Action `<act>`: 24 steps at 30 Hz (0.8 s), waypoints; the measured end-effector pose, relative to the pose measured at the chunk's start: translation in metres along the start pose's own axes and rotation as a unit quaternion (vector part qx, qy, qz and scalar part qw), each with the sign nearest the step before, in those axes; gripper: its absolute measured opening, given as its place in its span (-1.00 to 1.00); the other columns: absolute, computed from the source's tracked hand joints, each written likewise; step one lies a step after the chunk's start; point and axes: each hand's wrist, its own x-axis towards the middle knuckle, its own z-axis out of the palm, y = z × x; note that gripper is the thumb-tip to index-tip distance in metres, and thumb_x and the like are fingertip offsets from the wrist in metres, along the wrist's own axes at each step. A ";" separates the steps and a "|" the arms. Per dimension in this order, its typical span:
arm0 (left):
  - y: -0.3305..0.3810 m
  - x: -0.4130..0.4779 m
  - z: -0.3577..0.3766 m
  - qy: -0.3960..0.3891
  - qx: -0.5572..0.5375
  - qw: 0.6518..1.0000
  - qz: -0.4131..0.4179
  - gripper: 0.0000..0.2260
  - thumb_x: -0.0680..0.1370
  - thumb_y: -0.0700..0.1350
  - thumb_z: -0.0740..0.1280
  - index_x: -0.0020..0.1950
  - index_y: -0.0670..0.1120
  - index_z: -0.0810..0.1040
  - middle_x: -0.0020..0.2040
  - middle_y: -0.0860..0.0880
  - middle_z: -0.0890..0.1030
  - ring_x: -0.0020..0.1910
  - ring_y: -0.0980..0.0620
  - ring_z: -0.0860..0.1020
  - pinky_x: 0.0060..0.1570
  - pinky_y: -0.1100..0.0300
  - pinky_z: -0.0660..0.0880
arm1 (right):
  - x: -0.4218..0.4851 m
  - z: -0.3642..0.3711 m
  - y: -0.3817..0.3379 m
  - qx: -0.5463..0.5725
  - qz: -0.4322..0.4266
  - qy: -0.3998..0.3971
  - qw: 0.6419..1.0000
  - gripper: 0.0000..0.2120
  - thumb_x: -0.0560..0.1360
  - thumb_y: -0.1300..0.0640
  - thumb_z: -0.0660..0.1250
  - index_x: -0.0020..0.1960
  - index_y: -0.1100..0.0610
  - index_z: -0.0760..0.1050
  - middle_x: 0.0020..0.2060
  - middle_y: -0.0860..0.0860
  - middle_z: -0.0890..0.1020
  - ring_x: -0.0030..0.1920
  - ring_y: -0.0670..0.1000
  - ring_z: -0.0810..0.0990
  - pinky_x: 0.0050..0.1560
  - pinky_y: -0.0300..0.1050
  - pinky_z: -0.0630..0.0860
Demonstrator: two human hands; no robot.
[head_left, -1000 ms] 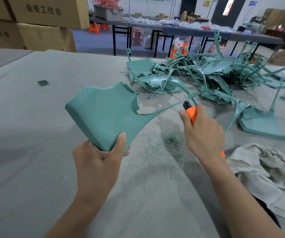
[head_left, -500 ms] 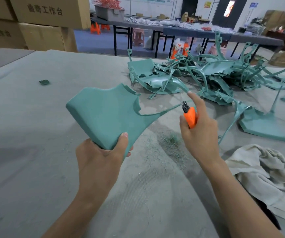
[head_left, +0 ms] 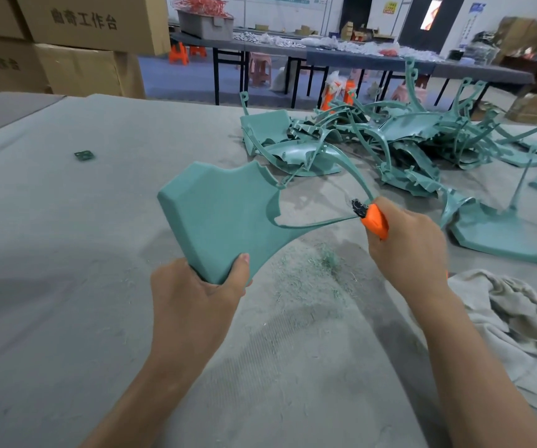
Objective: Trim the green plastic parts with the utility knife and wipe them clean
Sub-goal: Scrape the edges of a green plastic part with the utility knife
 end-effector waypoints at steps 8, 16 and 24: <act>-0.001 0.003 0.000 -0.014 0.025 1.000 0.004 -0.77 0.41 -0.06 0.45 -0.42 -0.09 0.58 -0.48 0.18 0.60 -0.48 0.22 0.58 -0.40 0.24 0.50 | 0.000 -0.003 0.002 -0.009 0.001 -0.022 1.000 -0.75 0.40 0.44 0.33 -0.24 0.14 0.35 -0.49 -0.07 0.29 -0.46 0.18 0.37 -0.40 -0.14 0.22; -0.004 0.011 -0.005 -0.036 -0.066 0.994 -0.081 -0.87 0.46 -0.13 0.45 -0.29 -0.04 0.62 -0.46 0.01 0.64 -0.43 0.07 0.65 -0.43 0.21 0.57 | 0.003 0.003 0.018 0.065 0.045 0.063 0.995 -0.67 0.54 0.21 0.42 -0.23 0.11 0.28 -0.47 -0.02 0.37 -0.48 0.10 0.30 -0.42 -0.07 0.21; -0.001 0.010 -0.008 -0.056 -0.088 0.990 -0.096 -0.85 0.45 -0.17 0.45 -0.32 -0.03 0.63 -0.41 -0.04 0.66 -0.40 -0.04 0.67 -0.26 -0.11 0.63 | 0.001 0.004 0.010 0.157 0.036 0.048 0.986 -0.67 0.45 0.04 0.52 0.18 0.07 0.60 -0.39 -0.08 0.51 -0.42 0.07 0.46 -0.30 -0.06 0.47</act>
